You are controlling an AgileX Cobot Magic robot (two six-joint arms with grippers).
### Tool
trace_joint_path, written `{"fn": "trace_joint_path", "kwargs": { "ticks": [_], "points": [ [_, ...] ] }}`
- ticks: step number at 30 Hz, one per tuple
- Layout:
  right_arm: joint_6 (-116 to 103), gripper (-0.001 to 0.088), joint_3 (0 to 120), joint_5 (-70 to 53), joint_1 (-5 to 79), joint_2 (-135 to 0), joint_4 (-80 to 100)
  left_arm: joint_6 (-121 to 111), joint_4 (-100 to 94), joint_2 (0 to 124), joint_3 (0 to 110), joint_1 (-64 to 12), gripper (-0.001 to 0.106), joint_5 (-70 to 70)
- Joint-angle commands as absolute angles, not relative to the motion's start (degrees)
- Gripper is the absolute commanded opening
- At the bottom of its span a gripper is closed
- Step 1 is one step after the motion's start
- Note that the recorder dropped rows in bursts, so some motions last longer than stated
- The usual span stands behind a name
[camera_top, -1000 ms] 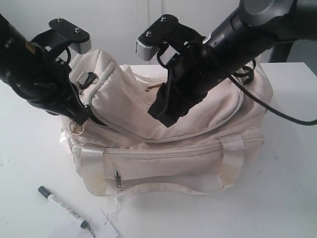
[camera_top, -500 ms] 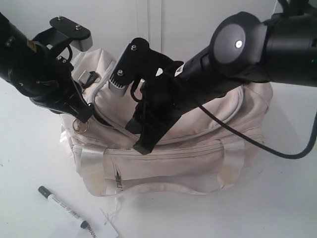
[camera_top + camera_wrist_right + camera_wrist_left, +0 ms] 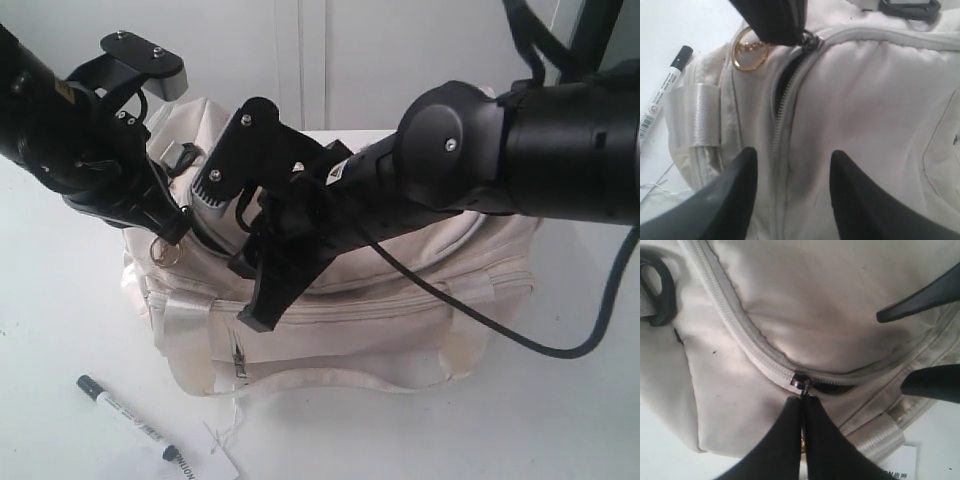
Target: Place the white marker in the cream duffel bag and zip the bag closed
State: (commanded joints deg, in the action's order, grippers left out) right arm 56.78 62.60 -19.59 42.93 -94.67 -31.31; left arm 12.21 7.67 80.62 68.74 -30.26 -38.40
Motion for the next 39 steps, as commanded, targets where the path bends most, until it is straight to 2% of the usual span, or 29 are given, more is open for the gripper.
{"fn": "trace_joint_path", "kwargs": {
  "ticks": [6,8,11,12,22,39],
  "points": [
    [56.55,0.0485,62.60,-18.96,42.93,-96.94,-31.56,12.21,7.67,80.62,68.74,-30.26,0.000,-38.40],
    [56.55,0.0364,62.60,-18.96,42.93,-97.08,-31.56,12.21,7.67,80.62,68.74,-30.26,0.000,-38.40],
    [56.55,0.0048,62.60,-19.45,42.93,-97.08,-31.56,12.21,7.45,80.62,68.74,-30.26,0.000,-38.40],
    [56.55,0.0000,62.60,-19.58,42.93,-97.08,-31.56,12.21,6.73,80.62,68.74,-30.26,0.000,-38.20],
    [58.13,0.0000,62.60,-23.00,42.93,-90.44,-29.96,15.66,-0.95,80.62,68.74,-30.26,0.000,-32.39],
    [58.08,0.0000,62.60,-24.06,42.93,-90.34,-28.46,18.07,-8.63,80.67,68.74,-30.26,0.000,-26.60]
  ]
}}
